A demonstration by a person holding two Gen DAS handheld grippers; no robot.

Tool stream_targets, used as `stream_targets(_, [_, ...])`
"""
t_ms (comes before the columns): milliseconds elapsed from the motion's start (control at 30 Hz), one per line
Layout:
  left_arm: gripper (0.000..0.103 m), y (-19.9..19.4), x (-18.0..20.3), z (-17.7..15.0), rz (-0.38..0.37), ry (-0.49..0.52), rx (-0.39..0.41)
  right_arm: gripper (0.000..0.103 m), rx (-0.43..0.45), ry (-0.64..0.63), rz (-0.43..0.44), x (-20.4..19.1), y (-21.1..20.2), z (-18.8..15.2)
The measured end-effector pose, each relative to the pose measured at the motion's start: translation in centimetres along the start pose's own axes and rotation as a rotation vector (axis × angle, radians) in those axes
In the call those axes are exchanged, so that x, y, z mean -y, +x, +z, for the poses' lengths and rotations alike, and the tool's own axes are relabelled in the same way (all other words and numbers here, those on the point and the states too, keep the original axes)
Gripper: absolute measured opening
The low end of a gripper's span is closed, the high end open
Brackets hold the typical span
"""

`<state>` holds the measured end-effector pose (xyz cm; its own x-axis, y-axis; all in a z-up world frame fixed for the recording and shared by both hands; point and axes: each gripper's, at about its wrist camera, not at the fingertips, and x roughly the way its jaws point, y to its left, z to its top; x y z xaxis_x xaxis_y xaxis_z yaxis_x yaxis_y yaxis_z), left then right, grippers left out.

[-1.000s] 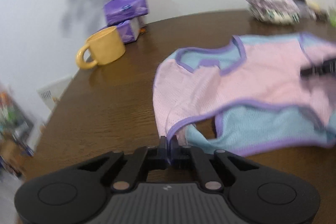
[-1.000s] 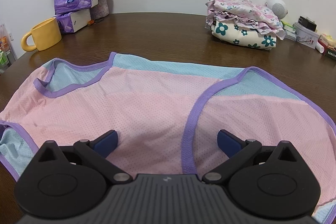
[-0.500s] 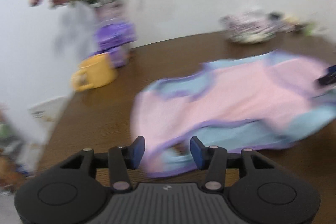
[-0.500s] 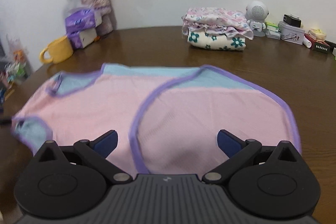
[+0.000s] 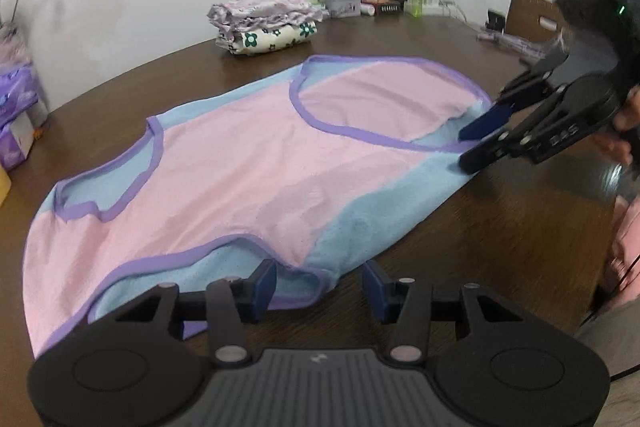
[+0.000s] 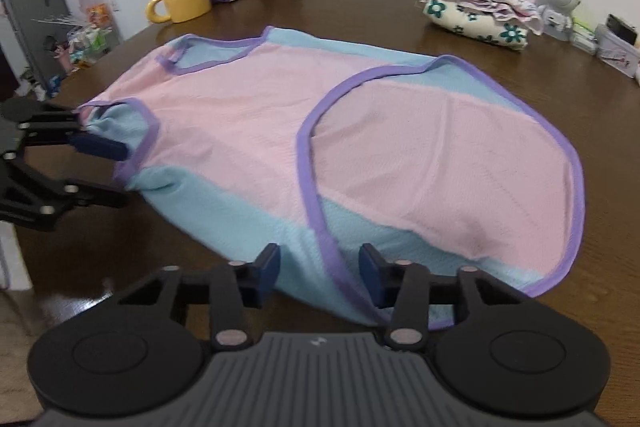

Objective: Fold clothes

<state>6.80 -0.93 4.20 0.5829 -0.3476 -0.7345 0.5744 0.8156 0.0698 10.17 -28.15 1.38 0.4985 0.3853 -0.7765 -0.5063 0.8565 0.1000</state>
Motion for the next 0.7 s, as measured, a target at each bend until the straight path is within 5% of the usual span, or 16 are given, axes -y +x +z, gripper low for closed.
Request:
stream_targets(33, [0.043, 0.2, -0.1, 0.0, -0.004, 0.002, -0.004, 0.037, 0.000, -0.005, -0.003, -0.1, -0.2, -0.1])
stream_targets(100, [0.015, 0.4, -0.3, 0.1, -0.017, 0.001, -0.012, 0.022, -0.009, 0.017, 0.001, 0.4, -0.2, -0.2])
stream_targets(200, [0.008, 0.1, -1.5, 0.3, -0.078, -0.057, -0.035, 0.006, -0.021, 0.076, 0.034, 1.6, -0.2, -0.2])
stream_targets(400, [0.007, -1.6, -4.7, -0.5, -0.220, -0.206, -0.061, 0.002, -0.033, 0.098, 0.125, 2.1, -2.3, -0.5])
stream_targets(567, [0.008, -0.9, -5.3, -1.0, -0.245, -0.238, -0.090, 0.002, -0.088, 0.100, 0.119, 2.0, -2.0, -1.1])
stream_targets(700, [0.019, -1.2, -5.7, -1.1, -0.251, -0.255, -0.078, 0.005, -0.098, 0.122, 0.114, 2.0, -2.0, -1.4])
